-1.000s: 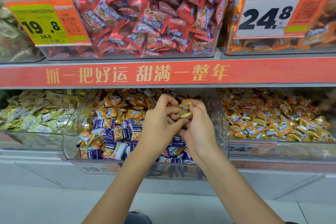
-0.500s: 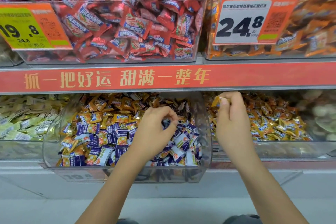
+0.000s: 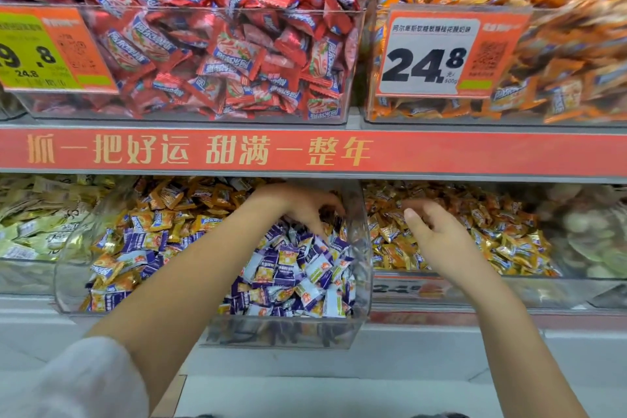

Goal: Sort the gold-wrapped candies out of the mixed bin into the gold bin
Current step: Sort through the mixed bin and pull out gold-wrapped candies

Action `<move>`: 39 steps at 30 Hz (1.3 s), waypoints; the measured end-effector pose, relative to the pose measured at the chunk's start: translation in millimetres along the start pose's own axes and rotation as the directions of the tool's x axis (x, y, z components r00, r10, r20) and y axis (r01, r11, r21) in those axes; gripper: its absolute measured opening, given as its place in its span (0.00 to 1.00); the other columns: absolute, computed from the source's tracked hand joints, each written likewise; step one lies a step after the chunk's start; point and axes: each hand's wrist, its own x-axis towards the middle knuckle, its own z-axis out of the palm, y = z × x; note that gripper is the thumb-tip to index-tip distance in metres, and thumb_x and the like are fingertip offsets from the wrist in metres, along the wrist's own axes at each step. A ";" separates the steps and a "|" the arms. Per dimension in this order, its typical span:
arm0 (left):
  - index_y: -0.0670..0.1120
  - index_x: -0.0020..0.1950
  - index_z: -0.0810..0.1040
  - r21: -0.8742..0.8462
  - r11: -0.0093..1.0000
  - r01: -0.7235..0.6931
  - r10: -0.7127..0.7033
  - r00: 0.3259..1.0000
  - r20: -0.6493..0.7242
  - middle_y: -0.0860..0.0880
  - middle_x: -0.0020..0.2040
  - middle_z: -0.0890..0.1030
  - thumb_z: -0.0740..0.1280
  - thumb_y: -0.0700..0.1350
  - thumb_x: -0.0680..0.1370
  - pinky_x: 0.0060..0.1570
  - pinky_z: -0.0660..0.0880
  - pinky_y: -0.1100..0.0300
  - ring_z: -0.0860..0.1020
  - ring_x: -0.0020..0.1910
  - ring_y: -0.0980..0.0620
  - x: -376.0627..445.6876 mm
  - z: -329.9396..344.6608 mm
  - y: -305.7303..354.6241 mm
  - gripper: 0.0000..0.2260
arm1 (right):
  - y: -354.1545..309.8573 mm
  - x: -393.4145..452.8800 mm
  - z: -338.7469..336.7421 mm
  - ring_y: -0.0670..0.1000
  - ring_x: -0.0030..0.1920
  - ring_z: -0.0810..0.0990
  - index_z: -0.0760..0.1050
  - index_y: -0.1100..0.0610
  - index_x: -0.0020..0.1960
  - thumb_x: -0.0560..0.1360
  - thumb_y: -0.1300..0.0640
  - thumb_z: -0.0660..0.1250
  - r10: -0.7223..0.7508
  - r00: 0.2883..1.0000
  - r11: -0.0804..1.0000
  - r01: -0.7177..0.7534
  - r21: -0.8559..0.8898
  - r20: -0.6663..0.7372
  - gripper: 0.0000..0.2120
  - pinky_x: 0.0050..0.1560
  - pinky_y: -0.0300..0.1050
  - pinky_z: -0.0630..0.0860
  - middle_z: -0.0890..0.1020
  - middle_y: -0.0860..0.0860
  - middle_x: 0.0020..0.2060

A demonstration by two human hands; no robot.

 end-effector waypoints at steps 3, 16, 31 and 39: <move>0.53 0.72 0.64 0.129 0.991 0.017 -0.032 0.993 0.115 0.49 0.76 0.57 0.70 0.43 0.76 0.46 0.74 0.64 0.71 0.64 0.46 13.9 0.8 7.7 0.27 | -0.6 1.9 -0.3 0.48 0.52 0.73 0.69 0.52 0.67 0.81 0.50 0.56 0.002 1.000 1.000 -0.002 0.031 -0.012 0.16 0.50 0.43 0.67 0.77 0.50 0.58; 0.55 0.69 0.65 -0.036 0.999 -0.025 0.026 0.999 0.023 0.50 0.76 0.60 0.71 0.50 0.75 0.59 0.65 0.58 0.64 0.71 0.44 0.6 -4.1 -9.5 0.25 | -12.4 -1.1 0.3 0.54 0.58 0.77 0.64 0.50 0.70 0.81 0.51 0.58 -0.034 0.997 0.997 0.029 0.068 0.068 0.18 0.51 0.46 0.72 0.77 0.52 0.60; 0.54 0.50 0.75 -0.471 0.879 -0.074 -0.229 0.800 -0.554 0.58 0.60 0.70 0.78 0.52 0.67 0.49 0.71 0.54 0.71 0.55 0.55 -119.4 30.3 -37.9 0.17 | -83.0 -51.9 33.4 0.45 0.34 0.75 0.79 0.51 0.47 0.77 0.64 0.63 -0.349 0.880 0.838 0.447 0.313 -0.323 0.10 0.30 0.33 0.68 0.79 0.44 0.33; 0.47 0.65 0.74 -0.694 0.672 -0.258 -0.309 0.754 -0.580 0.47 0.36 0.73 0.57 0.64 0.72 0.35 0.69 0.60 0.71 0.33 0.51 -111.7 42.6 -48.1 0.29 | -97.2 -57.2 82.3 0.42 0.46 0.79 0.78 0.49 0.53 0.80 0.62 0.57 -0.293 0.956 0.866 0.274 0.418 -0.019 0.13 0.46 0.45 0.78 0.79 0.40 0.43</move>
